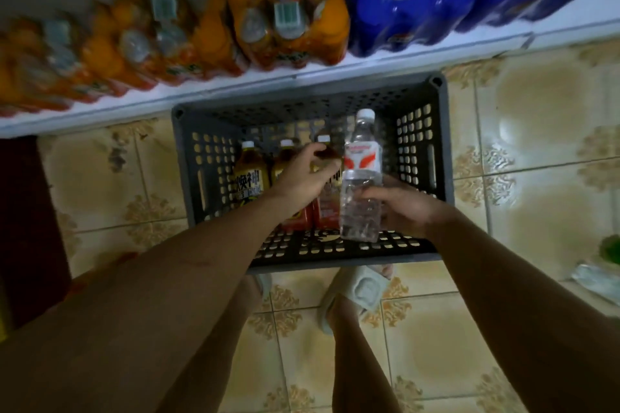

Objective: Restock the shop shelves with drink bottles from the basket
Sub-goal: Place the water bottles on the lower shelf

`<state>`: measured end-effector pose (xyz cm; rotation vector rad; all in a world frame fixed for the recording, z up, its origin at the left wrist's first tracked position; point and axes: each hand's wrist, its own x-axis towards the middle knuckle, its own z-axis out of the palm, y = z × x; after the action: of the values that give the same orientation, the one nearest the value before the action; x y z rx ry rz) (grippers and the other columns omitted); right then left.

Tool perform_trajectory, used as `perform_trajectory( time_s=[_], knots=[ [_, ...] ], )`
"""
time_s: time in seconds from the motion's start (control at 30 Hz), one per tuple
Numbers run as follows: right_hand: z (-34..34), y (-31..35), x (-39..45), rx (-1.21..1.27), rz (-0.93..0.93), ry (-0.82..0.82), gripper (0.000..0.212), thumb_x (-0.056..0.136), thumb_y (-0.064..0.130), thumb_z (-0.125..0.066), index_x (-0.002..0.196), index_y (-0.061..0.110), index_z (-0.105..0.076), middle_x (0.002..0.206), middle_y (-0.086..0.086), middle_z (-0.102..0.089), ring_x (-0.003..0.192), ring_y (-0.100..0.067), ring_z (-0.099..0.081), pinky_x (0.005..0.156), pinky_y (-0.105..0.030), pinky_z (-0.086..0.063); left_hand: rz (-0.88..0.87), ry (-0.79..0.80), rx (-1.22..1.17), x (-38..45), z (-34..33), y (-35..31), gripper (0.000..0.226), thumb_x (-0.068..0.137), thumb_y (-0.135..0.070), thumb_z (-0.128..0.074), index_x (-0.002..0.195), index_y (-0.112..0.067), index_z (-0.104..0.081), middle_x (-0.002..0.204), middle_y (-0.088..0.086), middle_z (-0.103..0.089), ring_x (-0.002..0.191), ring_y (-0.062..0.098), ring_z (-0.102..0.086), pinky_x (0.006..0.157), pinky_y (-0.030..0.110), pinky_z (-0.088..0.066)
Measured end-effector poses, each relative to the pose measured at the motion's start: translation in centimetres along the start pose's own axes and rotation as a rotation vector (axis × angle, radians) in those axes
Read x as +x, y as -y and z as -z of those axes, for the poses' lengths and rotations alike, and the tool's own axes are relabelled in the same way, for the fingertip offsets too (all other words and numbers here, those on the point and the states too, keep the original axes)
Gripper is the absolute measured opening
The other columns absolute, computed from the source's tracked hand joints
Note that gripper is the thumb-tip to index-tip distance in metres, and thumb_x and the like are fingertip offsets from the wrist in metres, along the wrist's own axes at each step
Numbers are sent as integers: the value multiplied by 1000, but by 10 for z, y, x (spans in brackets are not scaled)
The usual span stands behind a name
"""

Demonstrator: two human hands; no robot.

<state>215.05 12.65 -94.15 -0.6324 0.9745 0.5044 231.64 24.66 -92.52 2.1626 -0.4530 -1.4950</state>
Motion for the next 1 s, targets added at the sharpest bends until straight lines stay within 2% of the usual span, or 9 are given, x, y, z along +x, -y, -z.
perform_trajectory(
  time_s=[0.1,0.17,0.27,0.37,0.5,0.63,0.7,0.87,1.0],
  knots=[
    [-27,21,-31,-55,41,40,55,83,11,-74,132,26,-56,123,-9,-70,114,-29,-67,101,-57,-48,-25,13,-143,-22,22,-42,60,94,-54,-58,146,-32,-37,115,-11,-54,104,11,-59,86,37,-53],
    [-46,40,-53,-105,94,50,63,79,10,-76,134,32,-53,125,-6,-69,118,-28,-64,101,-57,-47,-74,5,-220,-38,38,-67,64,91,-56,-61,145,-36,-36,122,-8,-59,101,9,-62,78,35,-56],
    [-76,72,-87,-155,172,43,73,77,8,-77,137,41,-49,130,-2,-66,122,-26,-61,102,-57,-47,-206,-30,-285,-63,63,-99,70,82,-58,-72,141,-39,-40,133,-9,-59,114,11,-61,95,39,-52],
    [-105,106,-121,-213,273,44,78,77,4,-76,136,45,-47,130,-1,-65,122,-25,-61,103,-57,-46,-344,-157,-317,-88,87,-127,76,76,-50,-80,140,-33,-42,134,-10,-59,121,12,-59,102,40,-51],
    [-151,156,-170,-289,411,32,69,82,-9,-66,127,41,-52,123,-2,-67,116,-23,-64,101,-48,-49,-554,-299,-380,-126,131,-163,64,82,-23,-82,136,-16,-49,118,-1,-70,105,11,-69,91,38,-58],
    [-189,191,-202,-363,501,53,76,69,-2,-72,135,28,-49,122,-8,-68,116,-28,-64,106,-54,-45,-686,-416,-372,-158,171,-190,53,82,-14,-81,122,-32,-51,104,-13,-72,97,5,-70,82,26,-58],
    [-210,208,-215,-390,543,73,78,68,-3,-71,136,26,-48,123,-9,-68,116,-27,-65,104,-50,-47,-728,-477,-356,-174,193,-202,58,80,-16,-83,124,-30,-49,105,-13,-71,98,4,-69,83,23,-57],
    [-262,251,-239,-497,660,142,75,80,-14,-67,136,32,-47,127,-6,-66,118,-24,-64,102,-48,-48,-837,-608,-314,-208,254,-230,73,74,-35,-83,135,-21,-46,117,-1,-69,103,16,-68,87,37,-60],
    [-303,288,-234,-550,765,138,71,77,-2,-75,134,33,-51,126,-5,-66,117,-26,-64,103,-51,-48,-925,-710,-256,-228,308,-243,73,74,-38,-81,135,-19,-47,112,-4,-70,98,10,-69,83,34,-59]
  ],
)
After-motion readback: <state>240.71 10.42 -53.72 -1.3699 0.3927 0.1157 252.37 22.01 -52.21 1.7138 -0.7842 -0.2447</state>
